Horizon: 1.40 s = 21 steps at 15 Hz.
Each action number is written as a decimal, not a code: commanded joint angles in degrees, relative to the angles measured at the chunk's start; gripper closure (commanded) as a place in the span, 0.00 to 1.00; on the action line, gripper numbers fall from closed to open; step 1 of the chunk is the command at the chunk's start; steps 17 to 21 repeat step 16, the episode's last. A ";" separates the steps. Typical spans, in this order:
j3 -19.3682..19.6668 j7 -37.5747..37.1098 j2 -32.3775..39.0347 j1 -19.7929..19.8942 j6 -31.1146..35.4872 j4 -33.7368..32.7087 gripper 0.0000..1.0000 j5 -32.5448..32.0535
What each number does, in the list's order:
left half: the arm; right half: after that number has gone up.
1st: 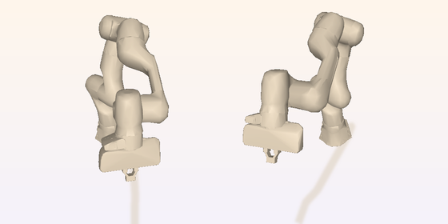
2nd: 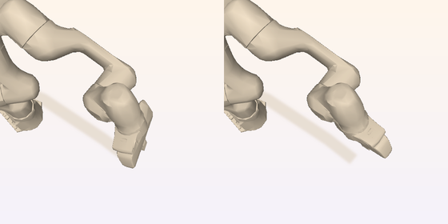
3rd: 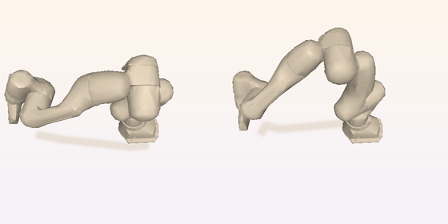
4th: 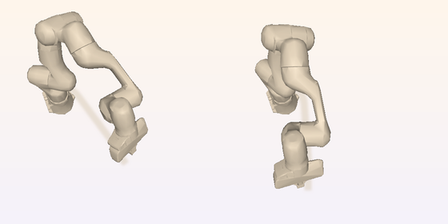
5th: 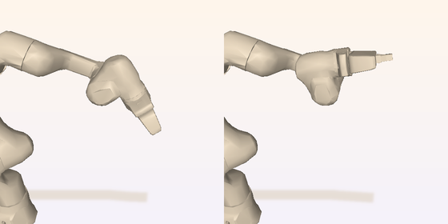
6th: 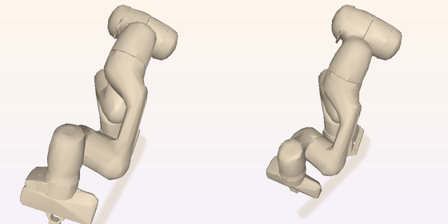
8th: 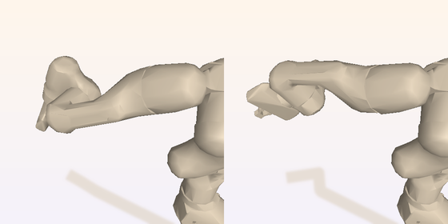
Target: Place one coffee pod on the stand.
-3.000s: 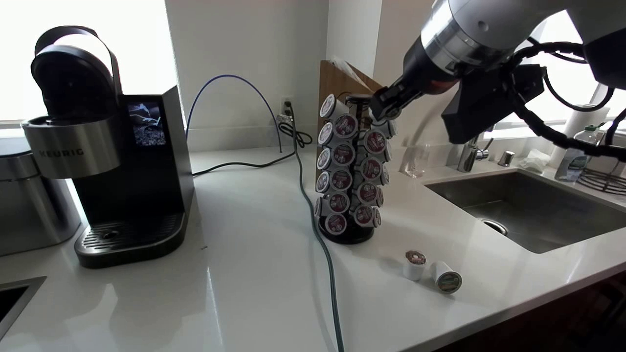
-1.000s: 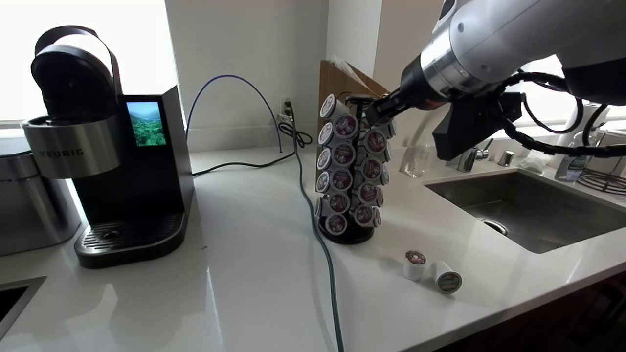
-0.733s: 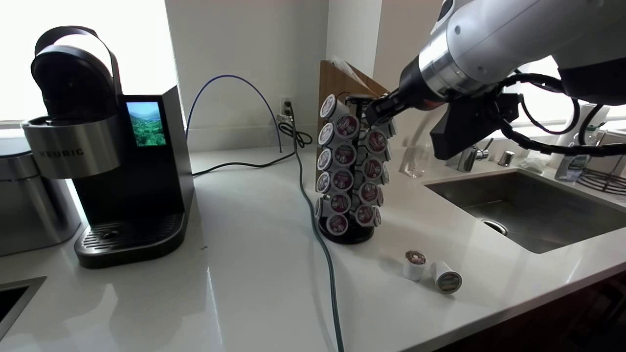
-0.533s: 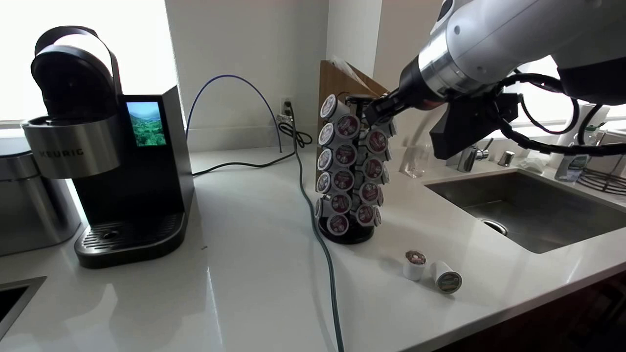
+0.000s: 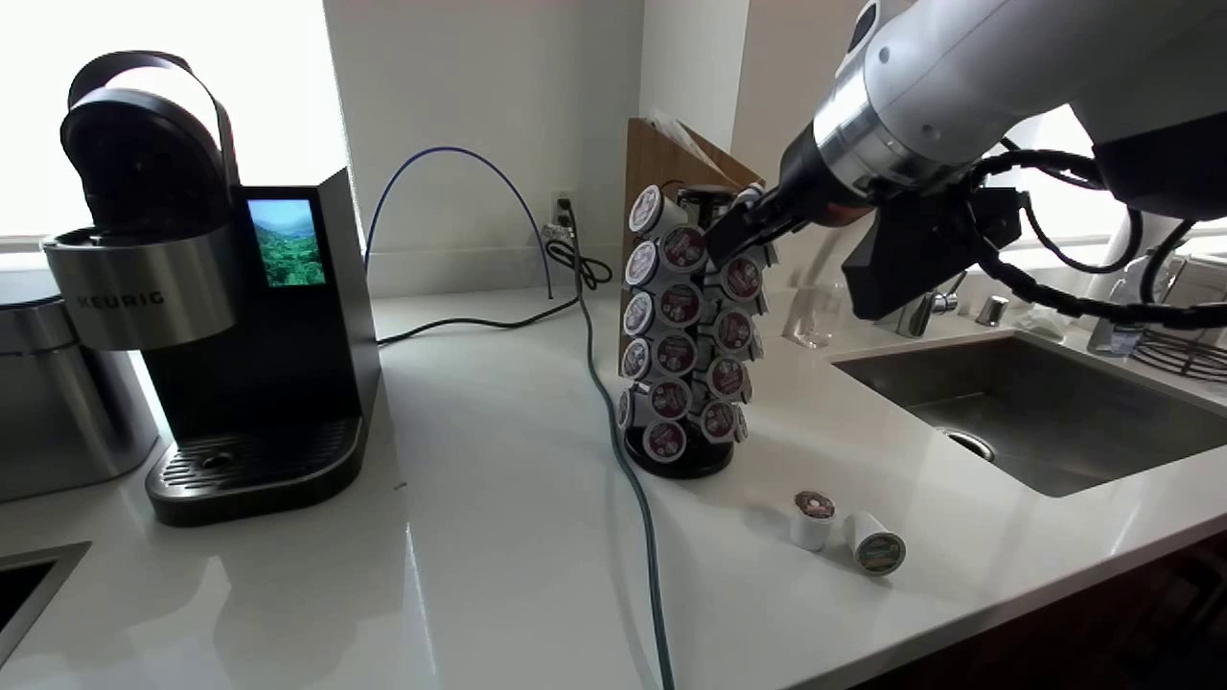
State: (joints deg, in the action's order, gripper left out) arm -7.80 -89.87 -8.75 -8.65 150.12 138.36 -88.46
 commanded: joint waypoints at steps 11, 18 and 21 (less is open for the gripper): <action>5.33 30.68 -2.00 -12.62 -4.09 8.99 0.00 50.12; 6.80 32.48 -2.96 -14.68 -4.62 9.57 0.00 52.71; 6.80 32.48 -2.96 -14.68 -4.62 9.57 0.00 52.71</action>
